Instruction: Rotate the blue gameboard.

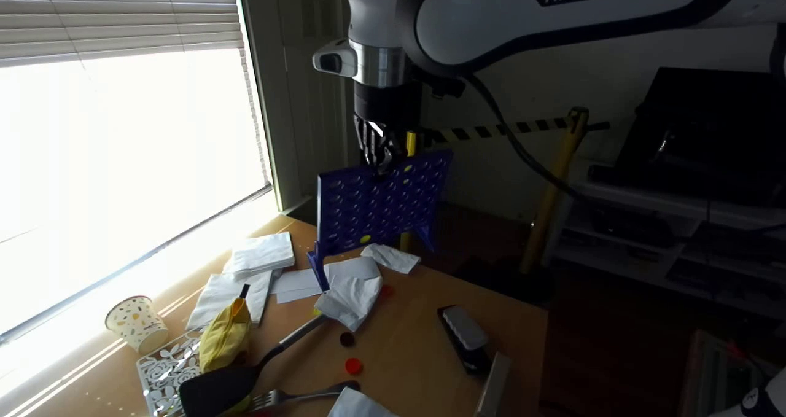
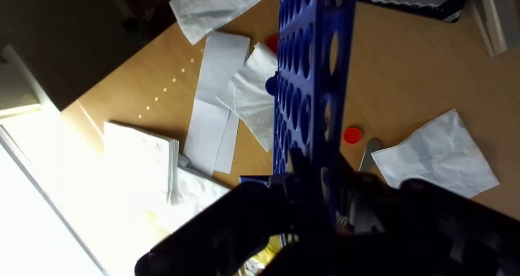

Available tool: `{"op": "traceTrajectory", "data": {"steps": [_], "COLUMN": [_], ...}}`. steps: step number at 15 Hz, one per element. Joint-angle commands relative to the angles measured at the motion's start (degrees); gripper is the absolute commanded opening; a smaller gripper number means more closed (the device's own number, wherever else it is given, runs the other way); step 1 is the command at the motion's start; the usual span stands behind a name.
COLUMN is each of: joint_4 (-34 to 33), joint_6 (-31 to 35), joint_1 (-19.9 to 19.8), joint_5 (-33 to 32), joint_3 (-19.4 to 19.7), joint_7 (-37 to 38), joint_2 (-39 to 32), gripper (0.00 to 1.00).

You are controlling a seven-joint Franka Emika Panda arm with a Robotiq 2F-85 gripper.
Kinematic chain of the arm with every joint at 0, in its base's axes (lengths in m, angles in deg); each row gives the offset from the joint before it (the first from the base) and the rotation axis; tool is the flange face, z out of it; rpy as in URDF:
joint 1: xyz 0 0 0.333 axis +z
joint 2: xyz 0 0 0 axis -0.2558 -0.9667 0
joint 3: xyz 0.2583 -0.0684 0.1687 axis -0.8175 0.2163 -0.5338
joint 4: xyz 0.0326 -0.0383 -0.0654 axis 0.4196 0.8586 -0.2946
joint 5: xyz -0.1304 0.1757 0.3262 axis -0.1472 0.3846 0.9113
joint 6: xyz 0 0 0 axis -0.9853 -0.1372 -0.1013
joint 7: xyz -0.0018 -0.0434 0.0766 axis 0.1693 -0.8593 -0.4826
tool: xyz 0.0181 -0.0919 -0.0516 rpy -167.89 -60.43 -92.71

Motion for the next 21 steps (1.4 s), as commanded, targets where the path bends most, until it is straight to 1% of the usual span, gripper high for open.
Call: {"op": "traceTrajectory", "data": {"steps": [1,3,6,8,9,10,11,12,14,15,16,21], "joint_4": [6.6,9.63,14.51,17.31,17.53,16.39,13.88,14.33,14.54,14.59,16.18,23.16], "joint_6": [7.83,11.63,15.25,15.09,12.06,7.86,11.24,9.48,8.11,8.05,10.89,14.8], "joint_1": [-0.98,-1.75,-3.29,-4.31,-4.39,-3.29,-2.22,-2.22,-2.2,-2.2,-2.18,-2.79], "joint_5": [0.47,2.26,7.88,12.48,14.49,12.11,11.18,11.18,11.17,11.17,10.14,9.81], "joint_3": [-1.68,-2.73,-3.98,-4.63,-4.75,-3.75,-3.07,-3.06,-3.05,-3.05,-2.62,-1.39], "joint_7": [-8.61,-13.78,-23.2,-30.39,-33.65,-33.18,-29.63,-30.55,-31.41,-31.53,-30.09,-29.46], "joint_2": [3.1,4.02,6.16,7.8,8.48,8.45,5.17,5.81,6.58,6.71,7.29,8.69], "gripper": [0.04,0.04,0.05,0.05,0.05,0.04,0.18,0.18,0.18,0.04,0.04,0.04]}}
